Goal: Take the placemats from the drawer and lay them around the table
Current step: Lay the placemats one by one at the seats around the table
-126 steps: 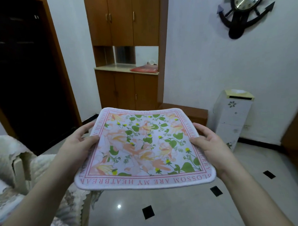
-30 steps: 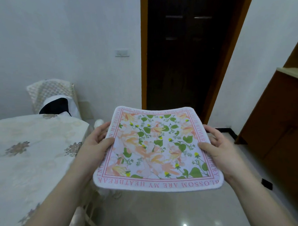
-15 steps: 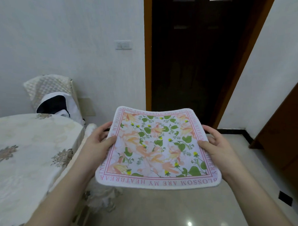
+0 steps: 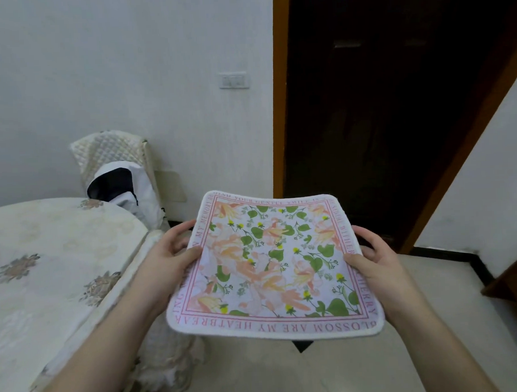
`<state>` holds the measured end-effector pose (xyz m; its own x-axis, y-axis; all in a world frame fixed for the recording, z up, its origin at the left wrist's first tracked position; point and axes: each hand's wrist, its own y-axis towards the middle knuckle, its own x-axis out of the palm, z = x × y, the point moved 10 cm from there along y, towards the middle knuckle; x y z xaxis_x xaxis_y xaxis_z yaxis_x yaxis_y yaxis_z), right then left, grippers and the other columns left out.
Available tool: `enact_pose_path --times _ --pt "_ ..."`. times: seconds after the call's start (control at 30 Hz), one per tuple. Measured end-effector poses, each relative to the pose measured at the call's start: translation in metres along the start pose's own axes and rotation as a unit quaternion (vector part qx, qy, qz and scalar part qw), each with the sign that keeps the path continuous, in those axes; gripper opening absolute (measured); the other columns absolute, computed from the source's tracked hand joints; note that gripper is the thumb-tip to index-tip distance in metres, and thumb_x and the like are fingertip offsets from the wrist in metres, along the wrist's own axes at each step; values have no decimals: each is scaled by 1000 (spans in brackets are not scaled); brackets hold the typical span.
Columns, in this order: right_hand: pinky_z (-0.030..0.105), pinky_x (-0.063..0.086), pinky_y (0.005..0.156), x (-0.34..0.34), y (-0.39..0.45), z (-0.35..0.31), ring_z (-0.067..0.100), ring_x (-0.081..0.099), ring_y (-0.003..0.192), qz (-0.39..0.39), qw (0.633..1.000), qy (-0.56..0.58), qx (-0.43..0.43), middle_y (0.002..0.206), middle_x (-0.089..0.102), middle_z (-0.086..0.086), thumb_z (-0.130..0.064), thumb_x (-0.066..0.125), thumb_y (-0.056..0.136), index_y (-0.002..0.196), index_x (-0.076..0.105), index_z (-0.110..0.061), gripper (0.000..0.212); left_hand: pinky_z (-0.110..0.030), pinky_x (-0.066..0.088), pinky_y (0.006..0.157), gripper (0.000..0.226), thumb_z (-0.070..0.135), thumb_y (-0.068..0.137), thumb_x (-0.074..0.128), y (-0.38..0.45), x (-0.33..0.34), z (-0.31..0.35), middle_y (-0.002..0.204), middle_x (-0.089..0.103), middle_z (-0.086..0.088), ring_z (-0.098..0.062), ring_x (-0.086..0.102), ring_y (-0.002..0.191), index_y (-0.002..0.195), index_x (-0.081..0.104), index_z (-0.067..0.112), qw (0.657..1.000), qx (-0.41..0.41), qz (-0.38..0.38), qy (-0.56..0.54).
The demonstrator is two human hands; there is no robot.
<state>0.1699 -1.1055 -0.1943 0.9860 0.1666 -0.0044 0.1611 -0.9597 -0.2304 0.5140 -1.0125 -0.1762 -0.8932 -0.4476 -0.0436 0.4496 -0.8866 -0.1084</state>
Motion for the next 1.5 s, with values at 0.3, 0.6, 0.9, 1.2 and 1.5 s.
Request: enact_pose_path --times 0.3,0.6,0.9,1.2,1.5 --pt "49 62 65 58 84 -14 26 75 81 -35 999 -33 2 95 75 -1 -6 61 94 139 44 -32 54 -34 61 59 44 -5 95 55 76 -35 -13 100 77 -6 -23 75 76 131 59 20 999 -10 47 -15" --pt "52 60 74 153 168 -46 24 75 83 -63 996 -64 -12 93 76 -5 -8 61 95 140 42 -33 55 -36 61 58 43 0 96 55 167 -100 0 108 75 -4 -27 75 82 129 59 28 998 -4 70 -9" --pt "50 61 71 225 235 -60 22 75 83 -100 992 -69 -11 96 75 -4 -9 62 94 143 39 -33 59 -50 59 76 42 3 97 55 223 -152 8 98 76 -4 -32 75 82 114 63 41 993 4 117 3" --pt "50 61 69 232 330 -58 22 75 81 -114 991 -67 -7 97 75 -6 -10 62 94 139 44 -35 54 -34 61 59 44 0 97 52 290 -128 -2 98 77 0 -23 76 80 116 62 38 989 -10 148 -7" --pt "45 61 65 217 443 -69 22 76 80 -159 985 -63 15 96 76 -7 -10 62 94 136 47 -34 50 -46 61 74 41 6 99 55 359 -77 -9 104 76 1 -25 75 87 126 59 37 980 -41 196 15"
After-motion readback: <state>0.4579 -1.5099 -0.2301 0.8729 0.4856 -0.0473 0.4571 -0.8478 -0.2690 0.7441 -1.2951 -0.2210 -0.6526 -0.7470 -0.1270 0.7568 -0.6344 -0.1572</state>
